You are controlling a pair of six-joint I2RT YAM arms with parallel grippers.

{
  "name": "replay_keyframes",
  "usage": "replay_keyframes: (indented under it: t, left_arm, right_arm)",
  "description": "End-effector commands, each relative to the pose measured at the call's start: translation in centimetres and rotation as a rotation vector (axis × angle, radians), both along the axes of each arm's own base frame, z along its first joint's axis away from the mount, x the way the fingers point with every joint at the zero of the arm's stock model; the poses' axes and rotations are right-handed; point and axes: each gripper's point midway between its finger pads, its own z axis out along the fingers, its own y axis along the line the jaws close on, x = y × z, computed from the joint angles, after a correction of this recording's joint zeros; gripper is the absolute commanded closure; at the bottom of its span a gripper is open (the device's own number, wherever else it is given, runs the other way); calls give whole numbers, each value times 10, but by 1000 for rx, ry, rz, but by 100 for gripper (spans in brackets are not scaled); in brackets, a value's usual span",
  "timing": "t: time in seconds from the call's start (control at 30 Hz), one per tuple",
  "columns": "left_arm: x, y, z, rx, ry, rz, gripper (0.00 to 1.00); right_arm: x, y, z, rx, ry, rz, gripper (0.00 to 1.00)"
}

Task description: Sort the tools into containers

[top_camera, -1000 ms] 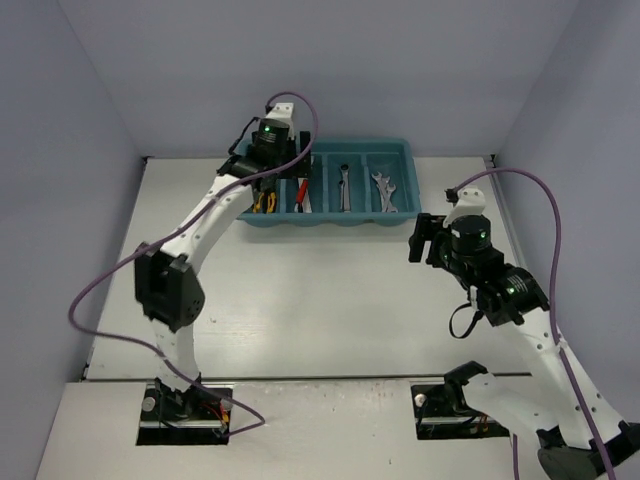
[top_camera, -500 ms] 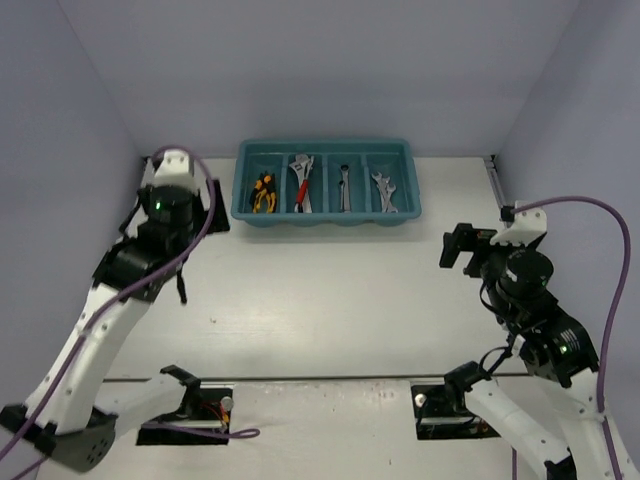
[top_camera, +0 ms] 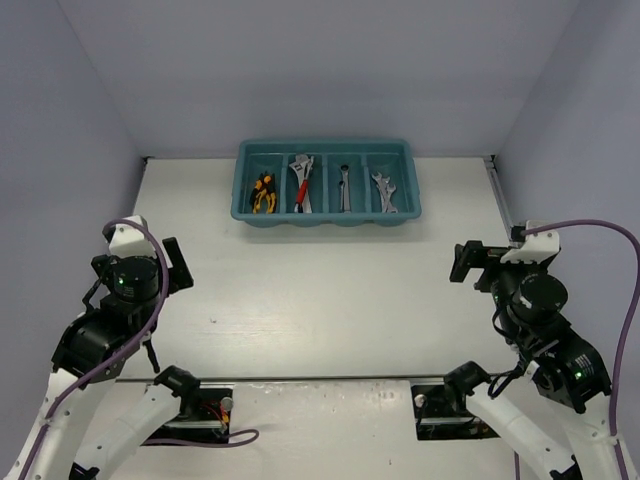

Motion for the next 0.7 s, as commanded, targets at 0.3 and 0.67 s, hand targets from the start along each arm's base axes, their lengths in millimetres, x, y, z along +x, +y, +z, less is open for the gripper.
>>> replay_keyframes:
  t: [0.3,0.67]
  left_arm:
    - [-11,10,-11,-43,1,78,15]
    - [-11,5,-24,-57,26,59,15]
  right_arm:
    - [-8,-12,19,7,-83,-48,0]
    - [-6,-6,17,7,-77,-24,0]
